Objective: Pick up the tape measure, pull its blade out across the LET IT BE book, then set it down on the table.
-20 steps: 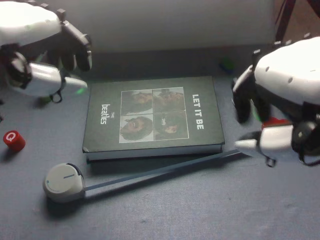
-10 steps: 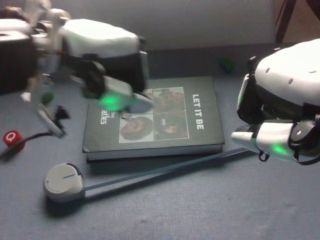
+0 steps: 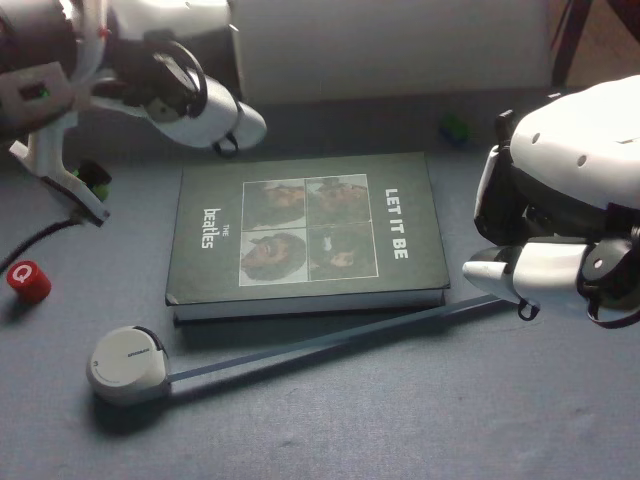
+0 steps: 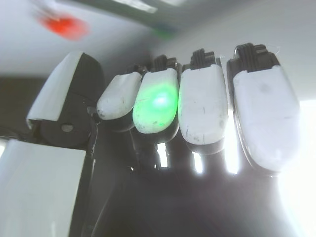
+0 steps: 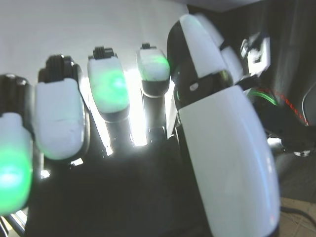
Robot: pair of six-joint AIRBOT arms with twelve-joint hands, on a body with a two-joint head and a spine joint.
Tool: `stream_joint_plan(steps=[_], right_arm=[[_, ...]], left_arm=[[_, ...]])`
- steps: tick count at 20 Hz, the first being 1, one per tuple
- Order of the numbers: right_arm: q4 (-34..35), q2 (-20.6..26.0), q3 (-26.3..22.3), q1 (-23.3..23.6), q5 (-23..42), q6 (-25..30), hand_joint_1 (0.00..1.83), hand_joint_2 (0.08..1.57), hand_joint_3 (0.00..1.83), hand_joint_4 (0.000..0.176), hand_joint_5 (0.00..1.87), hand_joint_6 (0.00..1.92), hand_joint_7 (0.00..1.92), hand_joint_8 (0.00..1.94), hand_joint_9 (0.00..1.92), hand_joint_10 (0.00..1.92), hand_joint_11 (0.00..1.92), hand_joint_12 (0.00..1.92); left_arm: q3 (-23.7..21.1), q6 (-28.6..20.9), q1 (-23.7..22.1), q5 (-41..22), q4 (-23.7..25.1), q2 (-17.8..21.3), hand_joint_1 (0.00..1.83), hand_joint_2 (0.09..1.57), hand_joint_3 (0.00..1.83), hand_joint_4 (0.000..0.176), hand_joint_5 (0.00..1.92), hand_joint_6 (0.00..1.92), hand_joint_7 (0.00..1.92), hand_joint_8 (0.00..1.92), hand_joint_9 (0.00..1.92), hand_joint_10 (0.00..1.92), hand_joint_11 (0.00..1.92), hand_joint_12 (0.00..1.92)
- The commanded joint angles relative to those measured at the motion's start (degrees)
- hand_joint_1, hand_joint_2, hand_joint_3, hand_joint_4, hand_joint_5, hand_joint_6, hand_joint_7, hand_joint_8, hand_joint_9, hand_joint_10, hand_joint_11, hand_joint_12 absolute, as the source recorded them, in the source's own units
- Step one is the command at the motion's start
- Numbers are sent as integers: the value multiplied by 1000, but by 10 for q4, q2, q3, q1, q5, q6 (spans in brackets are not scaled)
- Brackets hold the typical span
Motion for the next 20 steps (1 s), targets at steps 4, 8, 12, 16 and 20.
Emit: stream_joint_plan(steps=[4,8,12,16,20], right_arm=[[-36,1,-2,9,-6,2,904,1329,0,176,1148,1921,1325,1941,1570,1921,1755,1921],[-39,1,0,9,-7,2,918,1331,1,176,1142,1921,1312,1941,1559,1921,1751,1921],[-39,2,1,9,-9,2,830,1353,7,176,1136,1921,1313,1941,1570,1921,1756,1921],[-39,2,1,9,-12,1,857,1341,0,176,1129,1921,1311,1941,1569,1921,1750,1921],[-39,2,2,9,-16,2,844,1351,3,176,1139,1921,1311,1941,1564,1921,1768,1921]], left_arm=[[-77,-282,38,106,162,-5,688,1367,5,54,1252,1921,1412,1921,1510,1921,1587,1921],[-129,-338,65,129,223,-2,744,1366,0,69,1264,1921,1429,1921,1523,1921,1602,1921],[-125,-338,70,119,228,-2,745,1359,0,79,1256,1921,1429,1921,1521,1921,1605,1921],[-125,-338,64,113,234,-2,778,1338,0,85,1222,1921,1409,1921,1497,1921,1583,1921],[-136,-338,64,117,228,-2,781,1337,0,91,1273,1921,1422,1921,1508,1921,1585,1921]])
